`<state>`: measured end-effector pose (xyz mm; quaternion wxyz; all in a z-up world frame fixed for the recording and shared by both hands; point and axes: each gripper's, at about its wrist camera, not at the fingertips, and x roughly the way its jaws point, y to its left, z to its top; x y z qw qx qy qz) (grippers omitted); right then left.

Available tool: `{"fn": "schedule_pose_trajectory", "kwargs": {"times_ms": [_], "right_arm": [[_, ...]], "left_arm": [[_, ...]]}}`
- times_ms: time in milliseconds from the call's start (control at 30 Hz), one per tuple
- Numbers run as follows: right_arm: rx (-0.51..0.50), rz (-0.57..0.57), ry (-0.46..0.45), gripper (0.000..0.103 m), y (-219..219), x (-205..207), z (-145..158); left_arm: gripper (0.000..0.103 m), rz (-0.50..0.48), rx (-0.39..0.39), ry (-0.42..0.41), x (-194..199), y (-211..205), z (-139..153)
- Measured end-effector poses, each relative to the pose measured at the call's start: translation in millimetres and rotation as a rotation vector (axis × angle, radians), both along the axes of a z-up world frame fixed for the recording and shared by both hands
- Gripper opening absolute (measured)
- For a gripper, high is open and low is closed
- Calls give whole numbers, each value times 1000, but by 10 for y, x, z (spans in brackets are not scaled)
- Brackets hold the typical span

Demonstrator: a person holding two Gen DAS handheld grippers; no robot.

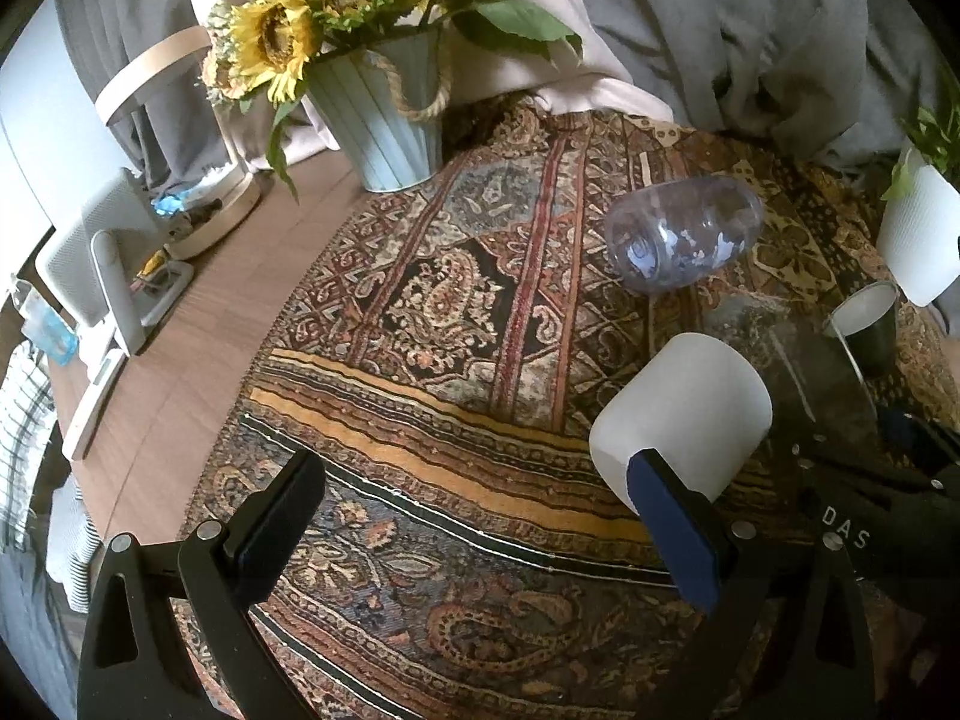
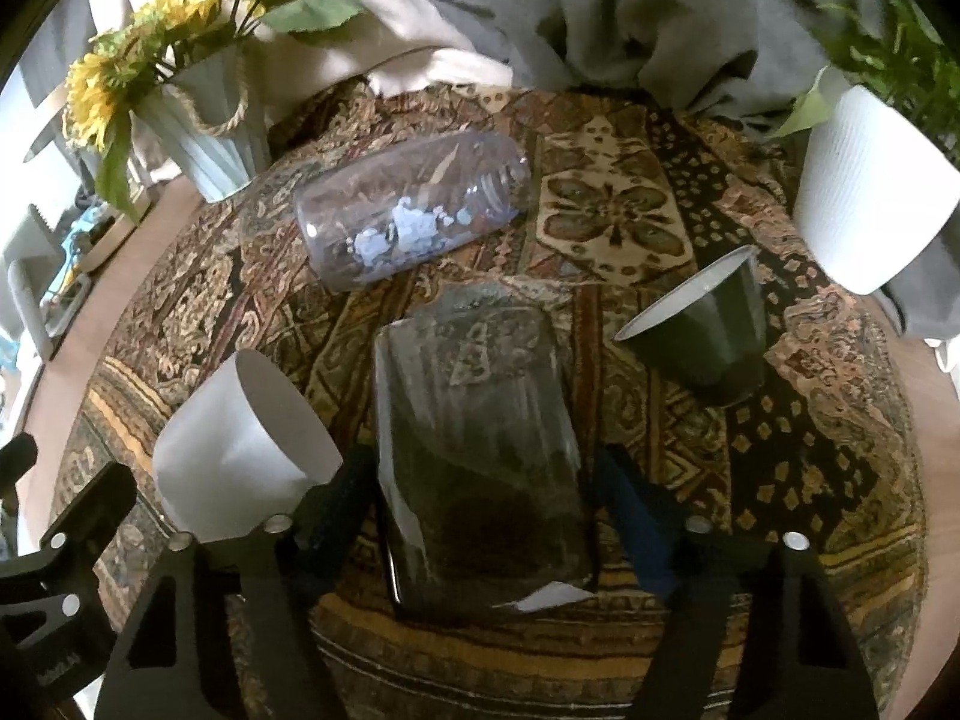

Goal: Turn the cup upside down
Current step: 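Move the open right gripper down around the dark glass tumbler, then close the right gripper on the glass tumbler and lift it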

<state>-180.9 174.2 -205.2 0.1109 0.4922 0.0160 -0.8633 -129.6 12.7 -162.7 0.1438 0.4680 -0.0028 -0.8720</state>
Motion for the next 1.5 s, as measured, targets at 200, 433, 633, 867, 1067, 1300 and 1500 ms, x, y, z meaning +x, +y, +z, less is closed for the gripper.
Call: {"fn": "schedule_pose_trajectory", "kwargs": {"times_ms": [200, 433, 633, 867, 1067, 1300, 1500], "right_arm": [[-4, -23, 3, 69, -4, -12, -36], [-1, -56, -15, 69, 5, 90, 18], [-4, -109, -22, 69, 28, 324, 177], [-31, -206, -57, 69, 42, 633, 297], [-26, -270, -82, 69, 2, 901, 264], [-25, -302, -114, 69, -48, 1112, 132], [-28, -314, -112, 69, -62, 1150, 36]], "left_arm": [[103, -9, -5, -2, -20, -18, -1], [103, -61, -3, 15, 6, -23, 95], [103, -105, 22, 40, 86, -77, 247], [103, -156, 18, 62, 238, -179, 384], [103, -201, -3, 55, 375, -202, 368], [103, -225, -3, 20, 494, -226, 254], [103, -226, -16, 4, 559, -243, 168]]}}
